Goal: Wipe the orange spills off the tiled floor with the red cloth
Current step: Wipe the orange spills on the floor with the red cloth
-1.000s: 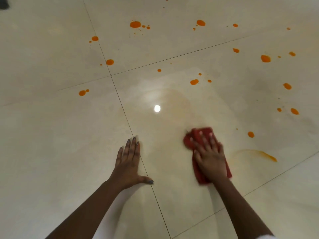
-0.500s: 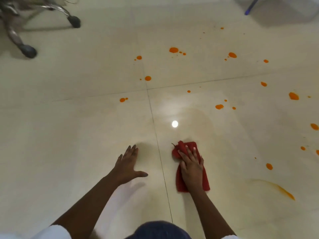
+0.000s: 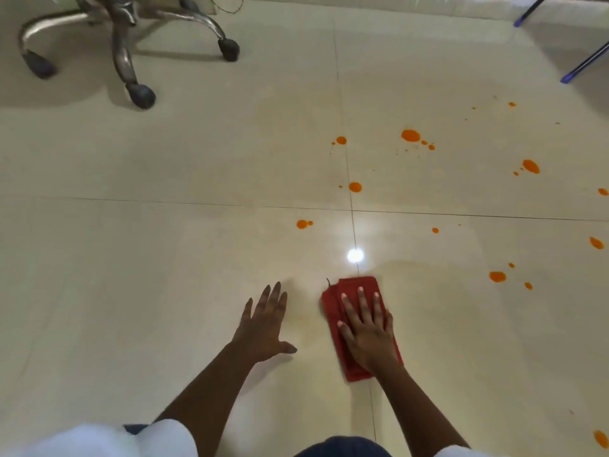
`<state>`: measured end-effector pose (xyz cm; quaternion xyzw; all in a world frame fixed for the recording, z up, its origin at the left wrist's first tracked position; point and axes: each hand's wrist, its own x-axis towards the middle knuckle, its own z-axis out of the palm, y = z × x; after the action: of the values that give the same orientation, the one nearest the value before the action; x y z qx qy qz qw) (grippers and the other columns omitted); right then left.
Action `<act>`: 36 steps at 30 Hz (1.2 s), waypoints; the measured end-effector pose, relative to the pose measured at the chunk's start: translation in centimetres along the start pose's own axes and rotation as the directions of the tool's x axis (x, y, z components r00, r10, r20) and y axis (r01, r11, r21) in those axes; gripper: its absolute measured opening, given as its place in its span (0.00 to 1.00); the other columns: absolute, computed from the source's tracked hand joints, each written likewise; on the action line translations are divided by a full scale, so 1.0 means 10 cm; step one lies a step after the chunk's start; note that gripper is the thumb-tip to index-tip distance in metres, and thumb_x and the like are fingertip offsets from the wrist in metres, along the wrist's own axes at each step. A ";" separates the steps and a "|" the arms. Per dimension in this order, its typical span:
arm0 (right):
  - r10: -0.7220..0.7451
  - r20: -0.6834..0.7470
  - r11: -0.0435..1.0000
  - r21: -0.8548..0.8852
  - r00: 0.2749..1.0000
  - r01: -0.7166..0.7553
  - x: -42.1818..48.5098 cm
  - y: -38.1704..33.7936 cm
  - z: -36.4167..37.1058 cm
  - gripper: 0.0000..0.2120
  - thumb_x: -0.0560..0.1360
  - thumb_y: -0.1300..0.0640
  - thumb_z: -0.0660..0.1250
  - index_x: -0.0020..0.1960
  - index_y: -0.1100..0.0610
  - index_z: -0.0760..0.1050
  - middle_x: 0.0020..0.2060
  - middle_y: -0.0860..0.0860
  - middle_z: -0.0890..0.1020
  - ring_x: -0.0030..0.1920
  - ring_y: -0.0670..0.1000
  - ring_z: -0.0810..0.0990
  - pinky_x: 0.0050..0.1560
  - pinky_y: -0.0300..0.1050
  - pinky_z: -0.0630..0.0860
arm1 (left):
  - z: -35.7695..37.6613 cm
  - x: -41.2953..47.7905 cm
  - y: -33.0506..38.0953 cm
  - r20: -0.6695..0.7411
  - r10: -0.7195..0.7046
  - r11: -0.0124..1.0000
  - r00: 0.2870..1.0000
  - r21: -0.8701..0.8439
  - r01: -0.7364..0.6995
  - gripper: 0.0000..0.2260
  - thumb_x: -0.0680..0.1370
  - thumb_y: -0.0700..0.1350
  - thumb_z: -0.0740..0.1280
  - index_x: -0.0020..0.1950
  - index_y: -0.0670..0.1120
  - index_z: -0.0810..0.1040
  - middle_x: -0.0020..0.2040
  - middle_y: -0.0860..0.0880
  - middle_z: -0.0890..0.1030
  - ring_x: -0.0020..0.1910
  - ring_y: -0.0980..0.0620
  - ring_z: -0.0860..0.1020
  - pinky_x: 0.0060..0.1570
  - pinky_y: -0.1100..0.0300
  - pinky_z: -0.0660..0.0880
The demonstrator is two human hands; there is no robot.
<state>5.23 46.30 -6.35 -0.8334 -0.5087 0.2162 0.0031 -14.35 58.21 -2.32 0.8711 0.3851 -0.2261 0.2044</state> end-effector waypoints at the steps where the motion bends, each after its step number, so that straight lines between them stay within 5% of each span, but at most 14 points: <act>1: 0.010 0.018 1.000 0.000 1.000 -0.010 0.08 0.01 -0.04 0.30 0.74 0.36 0.42 0.74 0.42 0.43 0.75 0.52 0.49 0.74 0.58 0.45 0.68 0.64 0.55 | -0.02 0.07 -0.06 0.000 -0.013 1.000 1.000 0.008 0.013 0.48 0.73 0.65 0.63 0.75 0.43 0.36 0.75 0.45 0.32 0.73 0.48 0.32 0.70 0.45 0.38; 5: 0.000 0.099 0.997 -0.080 0.995 0.008 0.20 0.01 -0.10 0.36 0.67 0.31 0.30 0.72 0.43 0.30 0.73 0.50 0.33 0.70 0.53 0.28 0.71 0.58 0.42 | -0.24 0.29 -0.11 0.070 -0.126 0.991 0.990 -0.029 0.128 0.50 0.71 0.66 0.65 0.75 0.42 0.35 0.74 0.43 0.32 0.73 0.44 0.33 0.69 0.42 0.36; 9: 0.022 0.237 0.994 -0.113 0.971 0.006 0.23 -0.07 -0.30 0.36 0.64 0.32 0.27 0.68 0.44 0.24 0.72 0.51 0.29 0.70 0.55 0.26 0.72 0.58 0.42 | -0.54 0.47 -0.07 0.097 -0.085 0.995 0.992 -0.047 0.090 0.52 0.70 0.66 0.65 0.75 0.42 0.35 0.75 0.43 0.32 0.73 0.44 0.32 0.69 0.42 0.36; 12: 0.054 0.122 0.996 -0.076 0.991 -0.045 0.27 -0.17 -0.22 0.34 0.69 0.30 0.27 0.72 0.43 0.31 0.75 0.55 0.41 0.73 0.60 0.36 0.71 0.62 0.51 | -0.57 0.58 -0.15 0.080 -0.104 0.992 0.991 -0.069 0.110 0.53 0.69 0.66 0.66 0.75 0.42 0.35 0.75 0.43 0.32 0.73 0.44 0.32 0.70 0.42 0.37; 15: 0.009 0.008 0.998 -0.064 1.000 -0.009 0.49 -0.42 -0.15 0.25 0.78 0.38 0.41 0.74 0.38 0.46 0.73 0.56 0.63 0.71 0.65 0.53 0.61 0.68 0.65 | -0.51 0.74 -0.37 0.017 -0.103 0.994 0.995 -0.028 0.103 0.56 0.67 0.67 0.67 0.74 0.42 0.33 0.73 0.43 0.29 0.72 0.44 0.31 0.70 0.43 0.36; 18: -0.243 -0.032 0.960 -0.155 0.970 0.235 0.93 -0.64 -0.10 0.24 0.78 0.38 0.45 0.74 0.37 0.50 0.75 0.53 0.57 0.73 0.64 0.50 0.67 0.65 0.52 | -0.47 0.90 -0.50 -0.058 -0.057 0.998 0.997 -0.029 0.056 0.58 0.65 0.69 0.67 0.73 0.42 0.31 0.71 0.45 0.26 0.70 0.47 0.28 0.69 0.46 0.33; 20: -0.301 -0.104 0.934 -0.235 0.948 0.271 1.38 -0.63 -0.21 0.24 0.78 0.37 0.40 0.73 0.36 0.47 0.75 0.51 0.52 0.74 0.64 0.46 0.70 0.66 0.47 | -0.52 1.02 -0.54 -0.103 -0.022 1.000 0.994 -0.024 0.020 0.58 0.65 0.70 0.66 0.73 0.42 0.31 0.71 0.45 0.27 0.69 0.48 0.27 0.68 0.48 0.32; 22: -0.066 -0.148 0.990 -0.136 0.987 0.045 1.72 -0.46 -0.38 0.25 0.75 0.36 0.37 0.72 0.35 0.43 0.76 0.49 0.47 0.74 0.62 0.43 0.70 0.66 0.45 | -0.57 1.14 -0.60 -0.136 -0.006 1.000 0.991 -0.025 0.002 0.58 0.65 0.71 0.65 0.74 0.42 0.32 0.71 0.46 0.26 0.69 0.49 0.26 0.67 0.50 0.31; 25: 0.274 -0.237 0.962 0.069 0.932 -0.265 1.57 -0.35 -0.35 0.27 0.73 0.38 0.40 0.73 0.37 0.49 0.76 0.52 0.53 0.74 0.63 0.46 0.69 0.67 0.48 | -0.58 1.23 -0.65 -0.115 -0.011 0.999 0.993 -0.053 0.005 0.60 0.63 0.71 0.67 0.73 0.42 0.31 0.70 0.46 0.25 0.69 0.48 0.26 0.67 0.50 0.30; 28: 0.014 -0.235 1.000 0.026 0.972 -0.008 1.13 -0.86 -0.07 0.25 0.74 0.41 0.50 0.72 0.40 0.60 0.73 0.55 0.63 0.73 0.64 0.54 0.67 0.67 0.54 | -0.52 1.27 -0.64 -0.084 -0.016 0.996 0.996 -0.094 0.008 0.62 0.62 0.70 0.69 0.71 0.42 0.27 0.69 0.46 0.22 0.67 0.46 0.23 0.66 0.48 0.28; 31: -0.324 -0.215 0.944 -0.132 0.921 0.301 1.87 -1.11 -0.24 0.23 0.77 0.43 0.49 0.73 0.39 0.56 0.75 0.52 0.57 0.74 0.62 0.50 0.69 0.66 0.50 | -0.52 1.29 -0.66 -0.067 -0.006 0.993 0.998 -0.114 -0.001 0.63 0.61 0.70 0.69 0.67 0.44 0.23 0.65 0.49 0.19 0.64 0.49 0.19 0.65 0.49 0.25; 34: 0.014 -0.244 0.997 -0.069 0.970 -0.032 2.53 -0.64 -0.62 0.24 0.78 0.43 0.45 0.74 0.38 0.49 0.76 0.50 0.50 0.75 0.60 0.45 0.71 0.64 0.47 | -0.51 1.29 -0.69 -0.061 -0.005 0.991 0.998 -0.134 -0.003 0.63 0.60 0.71 0.69 0.68 0.46 0.23 0.66 0.49 0.19 0.65 0.50 0.20 0.65 0.50 0.25; 36: 0.274 -0.307 0.962 0.102 0.912 -0.255 2.34 -0.32 -0.59 0.23 0.79 0.44 0.45 0.74 0.39 0.50 0.76 0.51 0.50 0.75 0.61 0.44 0.70 0.67 0.47 | -0.52 1.29 -0.69 -0.053 0.001 0.991 0.999 -0.135 -0.008 0.63 0.60 0.71 0.69 0.67 0.47 0.22 0.65 0.50 0.18 0.65 0.52 0.19 0.64 0.51 0.23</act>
<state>13.71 68.97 -8.62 -0.9179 -0.3773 0.0928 0.0808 -10.68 72.67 -6.47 0.8616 0.4030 -0.1761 0.2534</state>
